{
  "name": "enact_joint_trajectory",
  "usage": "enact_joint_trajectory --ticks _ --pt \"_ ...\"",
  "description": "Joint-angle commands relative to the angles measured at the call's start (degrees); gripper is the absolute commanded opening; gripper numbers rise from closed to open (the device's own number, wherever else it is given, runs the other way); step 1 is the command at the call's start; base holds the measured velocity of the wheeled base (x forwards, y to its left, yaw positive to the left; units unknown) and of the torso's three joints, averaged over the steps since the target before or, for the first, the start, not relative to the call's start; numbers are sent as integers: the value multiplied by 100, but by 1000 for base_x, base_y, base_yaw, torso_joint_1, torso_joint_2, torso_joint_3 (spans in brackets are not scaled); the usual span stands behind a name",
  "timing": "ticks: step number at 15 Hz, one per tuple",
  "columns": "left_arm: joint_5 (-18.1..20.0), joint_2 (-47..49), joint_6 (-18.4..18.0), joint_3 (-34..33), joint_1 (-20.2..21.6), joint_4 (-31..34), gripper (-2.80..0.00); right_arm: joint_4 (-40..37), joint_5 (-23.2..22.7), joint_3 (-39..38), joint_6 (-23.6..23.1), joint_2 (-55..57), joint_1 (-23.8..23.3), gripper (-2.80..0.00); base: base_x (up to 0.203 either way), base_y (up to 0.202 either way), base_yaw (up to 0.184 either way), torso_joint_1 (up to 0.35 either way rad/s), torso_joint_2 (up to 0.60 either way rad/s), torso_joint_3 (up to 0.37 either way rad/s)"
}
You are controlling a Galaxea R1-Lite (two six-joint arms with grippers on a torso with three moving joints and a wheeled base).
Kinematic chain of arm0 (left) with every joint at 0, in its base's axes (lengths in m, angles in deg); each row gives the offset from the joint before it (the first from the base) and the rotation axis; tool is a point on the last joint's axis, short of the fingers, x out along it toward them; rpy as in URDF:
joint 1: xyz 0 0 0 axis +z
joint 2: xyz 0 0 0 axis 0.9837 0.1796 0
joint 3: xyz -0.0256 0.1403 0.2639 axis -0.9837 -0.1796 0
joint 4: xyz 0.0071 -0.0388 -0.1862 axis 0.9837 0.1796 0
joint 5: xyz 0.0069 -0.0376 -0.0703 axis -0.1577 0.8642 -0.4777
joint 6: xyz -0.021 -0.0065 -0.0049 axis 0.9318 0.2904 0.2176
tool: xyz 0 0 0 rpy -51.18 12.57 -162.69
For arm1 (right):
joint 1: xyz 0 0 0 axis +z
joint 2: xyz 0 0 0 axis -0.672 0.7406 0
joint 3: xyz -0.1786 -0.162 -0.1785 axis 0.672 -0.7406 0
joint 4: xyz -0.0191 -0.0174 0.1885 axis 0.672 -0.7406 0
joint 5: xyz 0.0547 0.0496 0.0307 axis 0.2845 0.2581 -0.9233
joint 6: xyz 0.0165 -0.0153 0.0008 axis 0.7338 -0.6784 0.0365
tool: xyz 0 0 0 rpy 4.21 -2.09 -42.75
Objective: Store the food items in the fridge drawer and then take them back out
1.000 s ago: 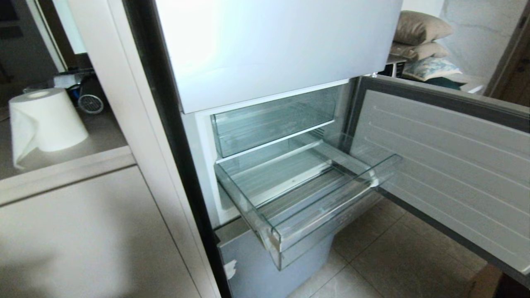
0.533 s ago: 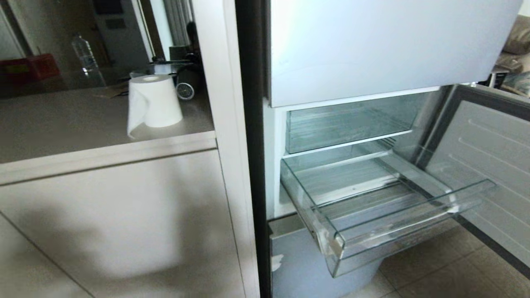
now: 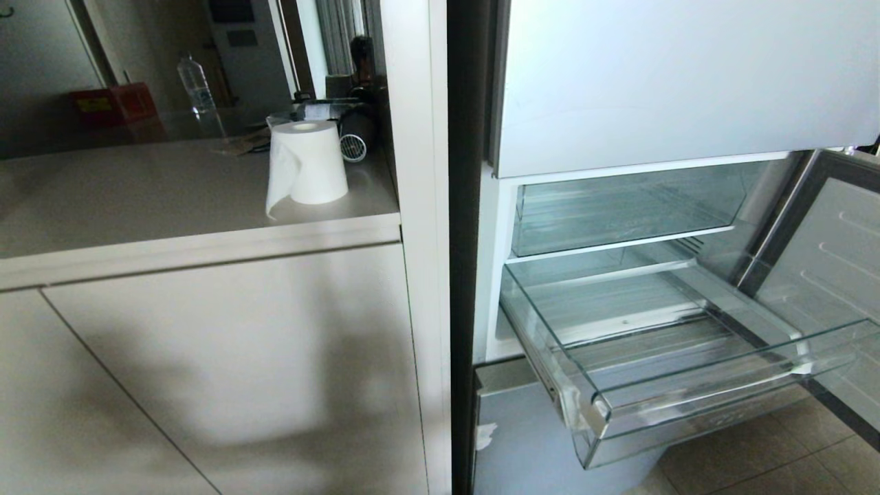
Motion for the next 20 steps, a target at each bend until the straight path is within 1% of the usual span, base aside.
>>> enact_joint_trajectory --ticks 1,5,6,7,9,11,14,18,20 --pt "-2 -2 2 1 0 4 -280 -18 0 -13 -8 11 -7 -280 0 0 0 0 0 0" --pt "-2 6 2 1 0 4 -280 -19 48 51 66 11 -1 -280 0 0 0 0 0 0" --pt "-2 4 2 1 0 4 -280 -65 110 331 88 14 -7 -280 0 0 0 0 0 0" --pt "-2 -2 2 1 0 4 -280 -209 178 776 109 44 -11 -280 0 0 0 0 0 0" --pt "-2 2 2 1 0 4 -280 -769 230 1737 127 352 -9 -280 0 0 0 0 0 0" --pt "-2 -2 2 1 0 4 -280 -1099 239 2347 145 1257 -8 -280 0 0 0 0 0 0" --pt "-2 -2 2 1 0 4 -280 -1250 156 3143 156 2871 -7 -280 0 0 0 0 0 0" --pt "-2 1 2 1 0 4 -280 -1312 -365 4315 144 5457 18 -280 0 0 0 0 0 0" --pt "-2 6 2 1 0 4 -280 -1273 -639 4998 137 6699 116 -280 0 0 0 0 0 0"
